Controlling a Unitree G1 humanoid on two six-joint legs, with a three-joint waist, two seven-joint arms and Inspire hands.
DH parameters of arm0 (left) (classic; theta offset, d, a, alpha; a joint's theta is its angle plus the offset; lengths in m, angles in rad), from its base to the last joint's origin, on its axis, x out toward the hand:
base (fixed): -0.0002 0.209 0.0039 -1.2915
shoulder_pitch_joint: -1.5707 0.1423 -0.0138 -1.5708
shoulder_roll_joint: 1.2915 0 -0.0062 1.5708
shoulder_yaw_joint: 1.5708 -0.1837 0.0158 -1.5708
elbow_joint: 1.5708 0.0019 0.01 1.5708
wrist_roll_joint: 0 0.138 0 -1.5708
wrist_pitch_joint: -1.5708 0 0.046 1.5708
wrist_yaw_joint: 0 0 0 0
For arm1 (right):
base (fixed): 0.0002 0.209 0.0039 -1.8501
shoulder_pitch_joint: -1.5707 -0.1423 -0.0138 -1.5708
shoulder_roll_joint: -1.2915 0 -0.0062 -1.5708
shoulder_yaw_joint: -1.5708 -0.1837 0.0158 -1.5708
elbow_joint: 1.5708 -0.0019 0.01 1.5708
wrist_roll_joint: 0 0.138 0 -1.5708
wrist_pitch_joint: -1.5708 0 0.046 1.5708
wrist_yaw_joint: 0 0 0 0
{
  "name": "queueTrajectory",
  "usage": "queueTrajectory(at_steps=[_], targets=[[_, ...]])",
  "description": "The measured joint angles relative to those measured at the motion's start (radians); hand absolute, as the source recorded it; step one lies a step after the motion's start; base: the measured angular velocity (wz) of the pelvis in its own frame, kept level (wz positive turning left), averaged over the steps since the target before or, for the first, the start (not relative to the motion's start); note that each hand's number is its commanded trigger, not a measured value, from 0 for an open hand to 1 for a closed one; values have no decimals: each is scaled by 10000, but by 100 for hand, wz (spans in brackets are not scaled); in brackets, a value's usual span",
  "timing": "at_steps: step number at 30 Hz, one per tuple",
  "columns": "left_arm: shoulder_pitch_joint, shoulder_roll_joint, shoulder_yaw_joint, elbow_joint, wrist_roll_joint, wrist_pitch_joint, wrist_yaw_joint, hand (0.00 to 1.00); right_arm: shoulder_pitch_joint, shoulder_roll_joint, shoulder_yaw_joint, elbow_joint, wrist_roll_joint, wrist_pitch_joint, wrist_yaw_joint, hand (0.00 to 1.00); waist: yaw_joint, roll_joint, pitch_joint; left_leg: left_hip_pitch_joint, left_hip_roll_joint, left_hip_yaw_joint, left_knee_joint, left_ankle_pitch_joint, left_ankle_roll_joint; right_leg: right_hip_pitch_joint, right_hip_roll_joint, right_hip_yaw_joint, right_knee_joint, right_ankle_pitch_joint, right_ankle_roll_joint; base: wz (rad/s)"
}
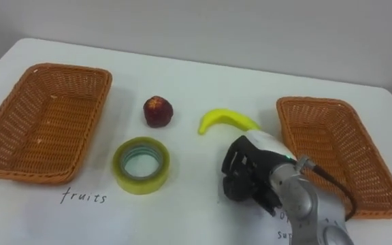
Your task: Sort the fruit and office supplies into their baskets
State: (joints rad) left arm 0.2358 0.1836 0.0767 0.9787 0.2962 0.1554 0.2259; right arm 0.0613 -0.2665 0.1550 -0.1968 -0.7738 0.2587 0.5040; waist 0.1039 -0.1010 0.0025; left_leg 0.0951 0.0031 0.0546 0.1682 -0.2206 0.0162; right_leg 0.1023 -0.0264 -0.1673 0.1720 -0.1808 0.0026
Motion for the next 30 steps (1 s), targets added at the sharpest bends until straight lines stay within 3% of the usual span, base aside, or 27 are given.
queueTrajectory(at_steps=[5, 16, 24, 30], targets=[[1, -138, 205, 169, -6, -134, -7, 0, 46, 336, -698, -538, 708, -95, -591, 100, -17, -41, -27, 42, 5, 19, -6, 0, 0, 34, 1, 0, -13, 0, 0, 0], [-109, -158, 207, 1436, -10, -392, 5, 0, -3, 336, -866, -939, 2561, -668, -1795, 100, -148, -71, 1, 202, 10, 3, -43, -4, 1, 220, 15, 132, -13, 0, 0, 0], [-42, -182, 225, 1437, 124, -505, -18, 0, -4, 334, -1135, -948, 2875, -992, -2308, 100, -172, -58, 0, 197, 7, 12, -15, -4, 1, 210, 12, 176, 25, 1, 0, 0], [-35, -201, 502, 1404, 138, -572, -14, 0, -7, 323, -2030, -949, 3515, -1468, -3285, 100, -184, -30, 2, 144, 5, -7, -14, -5, 3, 165, 12, 153, 6, 0, 0, 0]])
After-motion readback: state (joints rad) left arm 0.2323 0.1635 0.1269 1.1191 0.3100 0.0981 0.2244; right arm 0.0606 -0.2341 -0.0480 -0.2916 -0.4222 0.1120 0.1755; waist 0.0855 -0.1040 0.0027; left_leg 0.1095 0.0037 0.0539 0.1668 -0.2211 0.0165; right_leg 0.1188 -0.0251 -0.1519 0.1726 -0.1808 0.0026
